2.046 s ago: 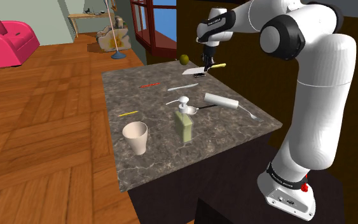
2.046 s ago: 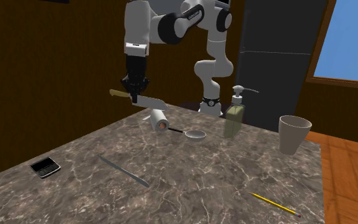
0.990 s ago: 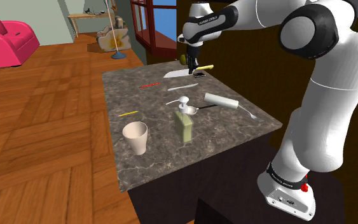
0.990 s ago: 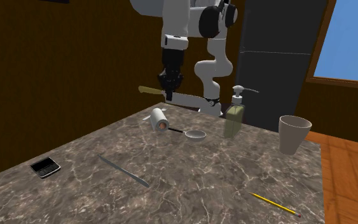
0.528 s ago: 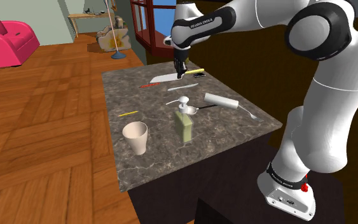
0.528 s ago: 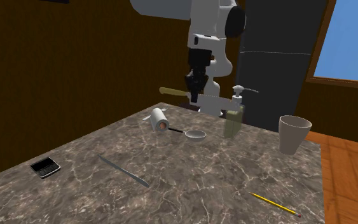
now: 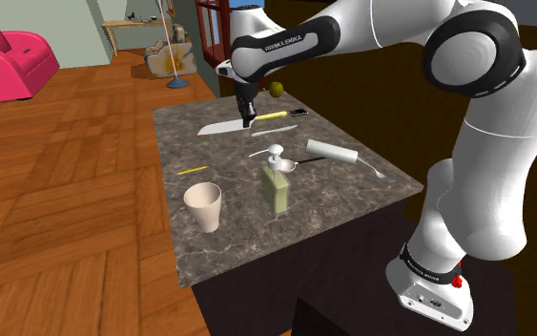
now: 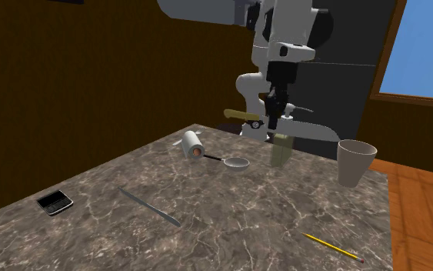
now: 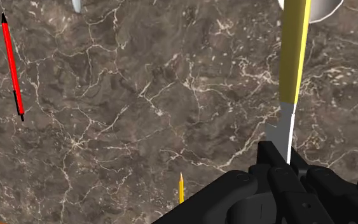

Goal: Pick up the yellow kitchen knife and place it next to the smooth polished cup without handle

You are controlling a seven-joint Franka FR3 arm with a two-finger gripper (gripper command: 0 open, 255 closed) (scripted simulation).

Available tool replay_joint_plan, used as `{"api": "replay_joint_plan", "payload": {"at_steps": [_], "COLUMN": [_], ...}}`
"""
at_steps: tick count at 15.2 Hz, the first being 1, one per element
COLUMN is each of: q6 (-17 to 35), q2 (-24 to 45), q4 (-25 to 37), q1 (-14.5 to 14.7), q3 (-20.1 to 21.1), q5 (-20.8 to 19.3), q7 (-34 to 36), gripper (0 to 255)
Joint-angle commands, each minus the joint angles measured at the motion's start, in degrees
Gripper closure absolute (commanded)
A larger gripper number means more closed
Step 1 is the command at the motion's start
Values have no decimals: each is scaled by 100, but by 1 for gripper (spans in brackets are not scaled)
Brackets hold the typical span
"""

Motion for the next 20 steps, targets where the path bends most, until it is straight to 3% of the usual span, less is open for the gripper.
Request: {"api": "replay_joint_plan", "payload": {"at_steps": [1, 12, 20], "q6": [-88, -604, -27], "q2": [65, 1025, 1113], "q4": [137, 1489, 993], "q1": [135, 748, 756], "q3": [93, 545, 562], "q5": [-25, 60, 79], "q7": [247, 1358, 1385], "gripper": [255, 255, 255]}}
